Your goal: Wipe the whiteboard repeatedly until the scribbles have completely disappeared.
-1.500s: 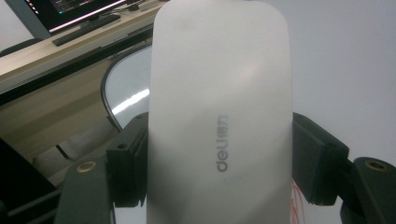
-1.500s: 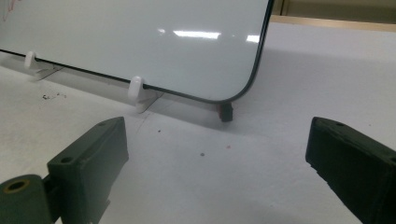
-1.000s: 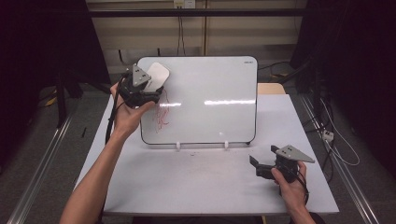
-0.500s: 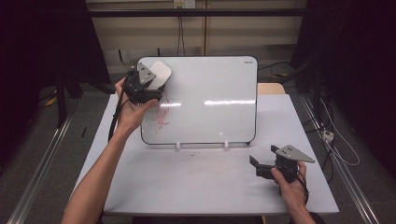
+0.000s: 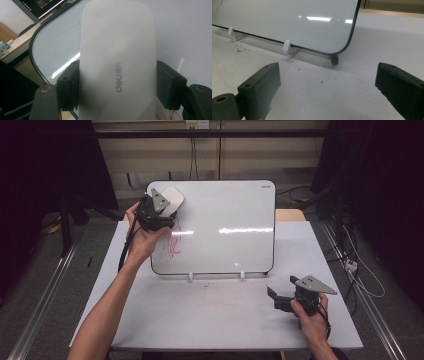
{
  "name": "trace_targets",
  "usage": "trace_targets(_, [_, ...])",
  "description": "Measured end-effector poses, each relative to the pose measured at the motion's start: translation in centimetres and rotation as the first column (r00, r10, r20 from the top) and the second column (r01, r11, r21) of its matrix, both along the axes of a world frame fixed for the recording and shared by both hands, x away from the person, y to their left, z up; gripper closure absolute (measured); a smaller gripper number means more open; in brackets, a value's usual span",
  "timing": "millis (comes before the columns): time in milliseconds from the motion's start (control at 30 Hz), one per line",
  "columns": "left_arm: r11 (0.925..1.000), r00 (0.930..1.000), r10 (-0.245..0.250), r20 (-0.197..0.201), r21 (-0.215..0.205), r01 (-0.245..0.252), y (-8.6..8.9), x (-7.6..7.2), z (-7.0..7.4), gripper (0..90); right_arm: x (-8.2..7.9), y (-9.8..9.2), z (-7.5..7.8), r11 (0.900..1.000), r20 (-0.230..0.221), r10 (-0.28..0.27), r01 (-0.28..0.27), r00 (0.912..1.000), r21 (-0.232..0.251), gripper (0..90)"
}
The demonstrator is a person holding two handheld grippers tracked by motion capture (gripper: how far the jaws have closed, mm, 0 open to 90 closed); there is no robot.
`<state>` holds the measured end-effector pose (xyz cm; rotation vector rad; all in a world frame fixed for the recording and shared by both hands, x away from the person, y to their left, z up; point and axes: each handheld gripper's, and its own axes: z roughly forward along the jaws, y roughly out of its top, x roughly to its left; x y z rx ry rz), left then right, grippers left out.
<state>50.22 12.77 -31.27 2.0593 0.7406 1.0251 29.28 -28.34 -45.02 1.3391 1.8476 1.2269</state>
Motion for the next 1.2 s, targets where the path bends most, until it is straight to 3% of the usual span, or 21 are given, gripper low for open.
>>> trace_targets(600, [0.9996,0.9996,0.027,0.005,0.006,-0.027,-0.3,-0.2,-0.3,31.1,0.0,0.0,0.0,1.0,0.002,0.002,-0.002,1.0,-0.002,6.4])
trace_targets(1033, [0.9998,0.9998,0.016,0.012,0.008,-0.016,-0.9,-1.0,-1.5,31.2,0.0,0.1,0.0,1.0,0.002,0.005,-0.005,1.0,-0.003,6.6])
trace_targets(1200, [0.9996,1.0,0.005,0.005,0.027,-0.006,-1.4,-1.4,-1.8,31.2,0.1,0.2,0.0,1.0,0.002,0.004,-0.004,1.0,-0.004,6.7])
